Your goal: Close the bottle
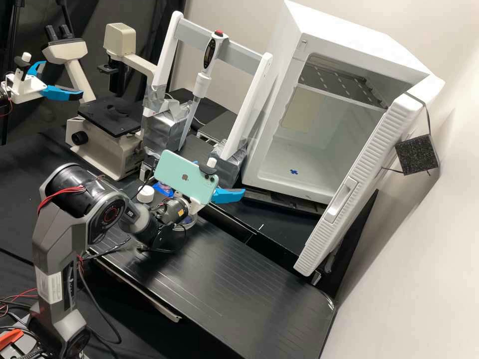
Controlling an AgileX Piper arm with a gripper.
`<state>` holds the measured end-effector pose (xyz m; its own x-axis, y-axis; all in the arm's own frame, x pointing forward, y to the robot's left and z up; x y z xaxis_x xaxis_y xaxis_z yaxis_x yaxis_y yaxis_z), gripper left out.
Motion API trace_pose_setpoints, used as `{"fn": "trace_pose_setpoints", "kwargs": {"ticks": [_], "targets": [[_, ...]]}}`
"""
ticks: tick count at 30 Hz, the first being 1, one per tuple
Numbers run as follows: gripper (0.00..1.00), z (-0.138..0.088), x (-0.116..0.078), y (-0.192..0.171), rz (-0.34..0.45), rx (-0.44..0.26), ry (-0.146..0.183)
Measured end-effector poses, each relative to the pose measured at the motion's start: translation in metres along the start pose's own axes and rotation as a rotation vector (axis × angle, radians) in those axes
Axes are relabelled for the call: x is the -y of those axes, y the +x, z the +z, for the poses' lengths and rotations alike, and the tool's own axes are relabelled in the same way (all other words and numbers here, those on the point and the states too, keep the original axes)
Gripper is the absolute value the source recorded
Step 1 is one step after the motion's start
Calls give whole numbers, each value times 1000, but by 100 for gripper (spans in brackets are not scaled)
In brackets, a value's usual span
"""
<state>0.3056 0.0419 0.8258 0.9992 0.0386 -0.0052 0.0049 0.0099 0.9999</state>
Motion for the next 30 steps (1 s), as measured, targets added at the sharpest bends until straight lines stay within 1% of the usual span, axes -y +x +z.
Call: {"fn": "trace_pose_setpoints", "kwargs": {"ticks": [10, 12, 14, 17, 19, 20, 21, 23, 24, 26, 28, 30], "targets": [[100, 1, 1, -2, -2, -2, 0], [100, 2, 0, -9, -10, -7, 4], [100, 2, -3, -19, -9, -18, 17], [100, -1, -9, -39, 16, -62, 45], [100, -7, -13, -57, 44, -125, 67], [100, -10, -15, -62, 56, -145, 74], [100, -12, -13, -71, 55, -175, 82], [100, -17, -11, -84, 63, -232, 82], [100, -20, -8, -91, 57, -256, 82], [100, -23, 0, -100, 35, -285, 86], [100, -27, 11, -107, -14, -312, 89], [100, -32, 23, -113, -64, -336, 73]]}}
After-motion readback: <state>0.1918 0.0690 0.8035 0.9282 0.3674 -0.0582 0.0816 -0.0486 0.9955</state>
